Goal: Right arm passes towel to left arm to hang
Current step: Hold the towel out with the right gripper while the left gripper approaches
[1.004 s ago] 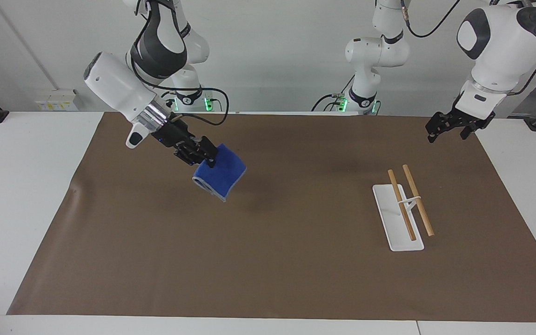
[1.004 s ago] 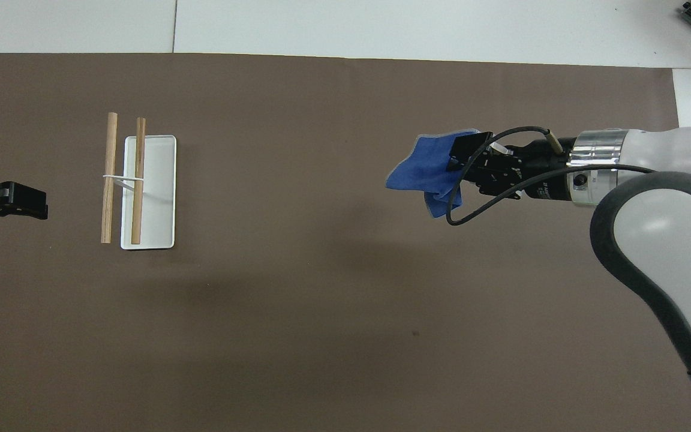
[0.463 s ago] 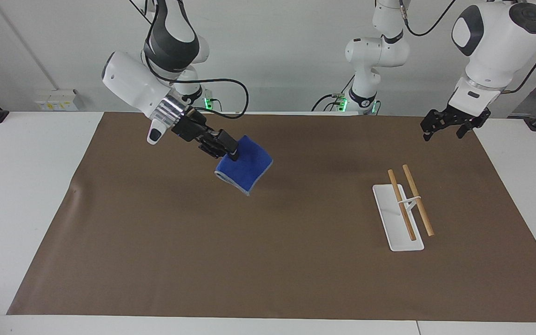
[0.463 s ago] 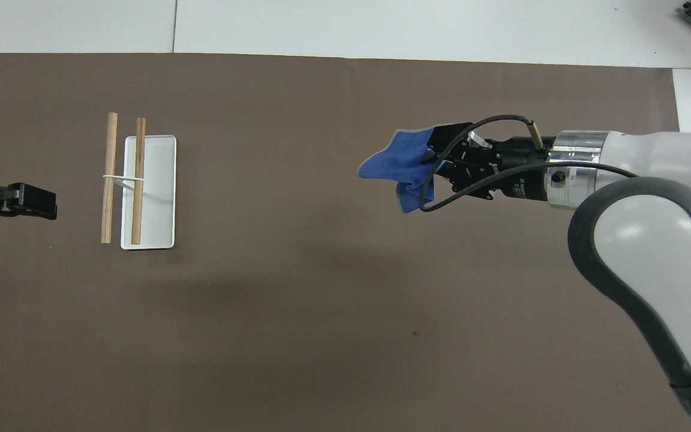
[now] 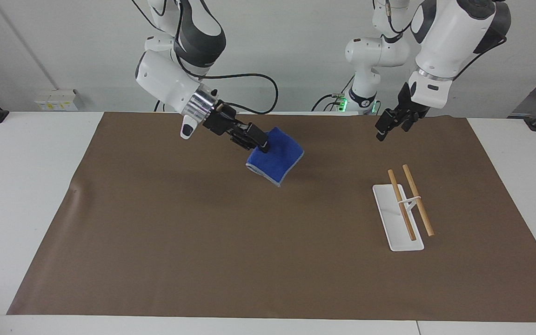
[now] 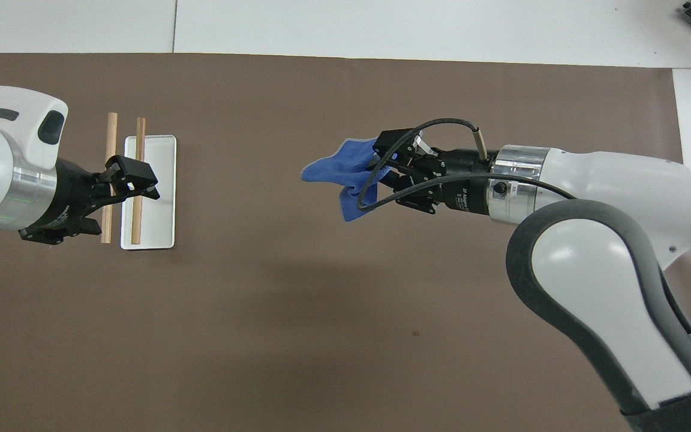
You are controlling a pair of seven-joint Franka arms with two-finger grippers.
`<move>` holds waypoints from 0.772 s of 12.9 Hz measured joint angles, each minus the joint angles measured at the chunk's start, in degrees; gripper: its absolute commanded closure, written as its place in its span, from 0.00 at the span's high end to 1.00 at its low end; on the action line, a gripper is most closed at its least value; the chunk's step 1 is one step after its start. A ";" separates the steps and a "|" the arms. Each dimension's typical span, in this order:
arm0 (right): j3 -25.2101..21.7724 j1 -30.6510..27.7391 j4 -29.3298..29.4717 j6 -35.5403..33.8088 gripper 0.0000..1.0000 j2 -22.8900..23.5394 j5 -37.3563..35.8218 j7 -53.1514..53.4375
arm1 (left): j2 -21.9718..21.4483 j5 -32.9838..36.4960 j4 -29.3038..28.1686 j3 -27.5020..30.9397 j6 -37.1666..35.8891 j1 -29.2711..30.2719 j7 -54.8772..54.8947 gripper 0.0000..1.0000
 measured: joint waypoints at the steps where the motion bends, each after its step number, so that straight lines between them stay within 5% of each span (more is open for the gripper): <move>1: 0.00 0.03 0.00 -0.01 0.00 0.02 0.10 0.31 | 0.01 -1.59 -0.03 -0.74 2.12 0.02 -4.78 1.00; 10: 0.08 3.28 0.07 -1.04 0.00 0.02 0.91 2.95 | 0.12 -5.65 -3.73 -9.87 19.24 -0.02 -31.67 1.00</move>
